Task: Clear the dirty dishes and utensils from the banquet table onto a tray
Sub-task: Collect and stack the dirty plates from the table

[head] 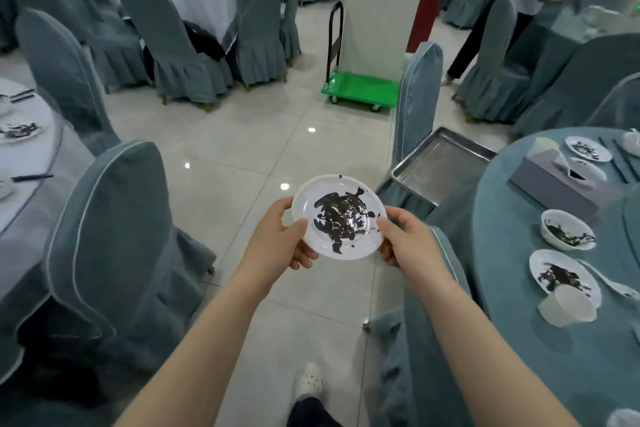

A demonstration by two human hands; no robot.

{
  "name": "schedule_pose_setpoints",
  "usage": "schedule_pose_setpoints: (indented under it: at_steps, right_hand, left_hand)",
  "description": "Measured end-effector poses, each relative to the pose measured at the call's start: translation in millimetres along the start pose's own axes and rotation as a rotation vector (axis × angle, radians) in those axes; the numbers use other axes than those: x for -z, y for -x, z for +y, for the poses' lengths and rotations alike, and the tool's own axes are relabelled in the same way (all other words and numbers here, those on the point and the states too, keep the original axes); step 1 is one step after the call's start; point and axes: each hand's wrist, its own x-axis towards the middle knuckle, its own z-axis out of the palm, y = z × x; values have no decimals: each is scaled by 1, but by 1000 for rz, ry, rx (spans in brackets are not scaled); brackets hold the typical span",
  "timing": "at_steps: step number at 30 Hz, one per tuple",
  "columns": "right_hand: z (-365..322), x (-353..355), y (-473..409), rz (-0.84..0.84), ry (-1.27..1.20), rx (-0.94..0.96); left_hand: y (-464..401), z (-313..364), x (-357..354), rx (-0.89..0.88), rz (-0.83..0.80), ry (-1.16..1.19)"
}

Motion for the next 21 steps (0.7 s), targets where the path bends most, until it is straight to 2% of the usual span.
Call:
schedule_pose_setpoints:
  at_steps: [7, 13, 16, 21]
  right_hand:
    - [-44, -8, -118, 0, -139, 39]
    - [-55, 25, -190, 78, -285, -15]
    - [-47, 54, -206, 184, -328, -92]
    - [-27, 107, -220, 481, -459, -143]
  left_hand:
    - [-126, 48, 4, -54, 14, -56]
    - [-219, 76, -22, -85, -74, -63]
    - [-260, 83, -46, -67, -189, -85]
    - [-334, 102, -103, -113, -388, -110]
